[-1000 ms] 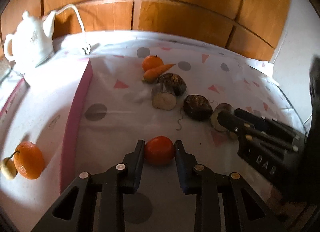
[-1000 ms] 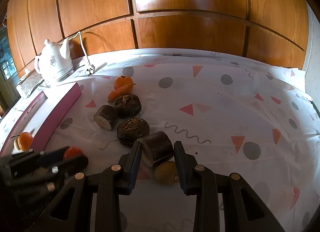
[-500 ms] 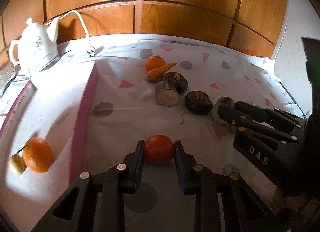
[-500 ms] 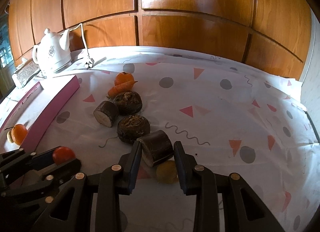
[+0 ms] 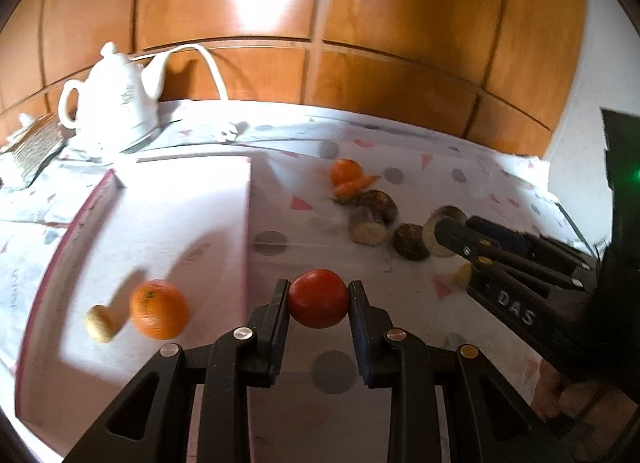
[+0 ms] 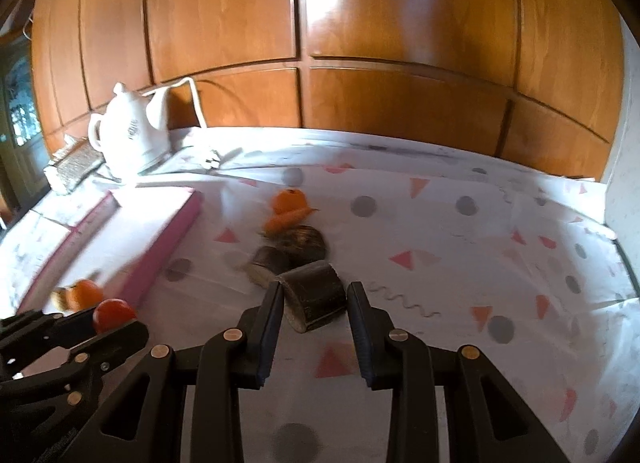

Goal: Organize fruits
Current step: 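Carry tomato and dark slice into the tray and open both tools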

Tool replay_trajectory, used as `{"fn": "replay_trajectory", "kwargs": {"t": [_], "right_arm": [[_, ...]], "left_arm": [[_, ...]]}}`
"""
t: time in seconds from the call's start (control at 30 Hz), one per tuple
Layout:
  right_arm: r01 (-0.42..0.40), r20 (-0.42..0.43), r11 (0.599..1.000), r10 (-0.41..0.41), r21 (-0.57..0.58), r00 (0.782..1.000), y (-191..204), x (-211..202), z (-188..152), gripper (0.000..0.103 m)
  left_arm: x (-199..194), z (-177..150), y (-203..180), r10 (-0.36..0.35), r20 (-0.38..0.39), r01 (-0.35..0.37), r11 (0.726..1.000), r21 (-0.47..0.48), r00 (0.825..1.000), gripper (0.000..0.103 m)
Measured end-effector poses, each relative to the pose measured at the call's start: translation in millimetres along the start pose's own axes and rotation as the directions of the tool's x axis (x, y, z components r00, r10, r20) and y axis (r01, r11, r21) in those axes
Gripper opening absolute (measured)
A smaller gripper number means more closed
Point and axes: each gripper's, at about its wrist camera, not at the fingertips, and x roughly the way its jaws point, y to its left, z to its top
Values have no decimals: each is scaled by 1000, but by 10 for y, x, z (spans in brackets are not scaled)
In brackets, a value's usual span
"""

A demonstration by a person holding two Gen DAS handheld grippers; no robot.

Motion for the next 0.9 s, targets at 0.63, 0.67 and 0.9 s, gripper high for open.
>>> {"fn": "replay_trajectory", "kwargs": {"t": [0.63,0.67,0.9], "right_arm": [[-273,-70,961,270,-35,960,947,117,232,33],[-283,-73,958,280,-34,957,998,134,250,33],[-310,-81,950,307,-39,948,1274,214,331,33]], "left_arm": [[-152,106,1009,212,13,-207,963,-172,977,29],[-155,107,1047,221,14,-215,960,-178,975,29],[-142,110,1237,258,6,-251,944,-212,966,29]]}}
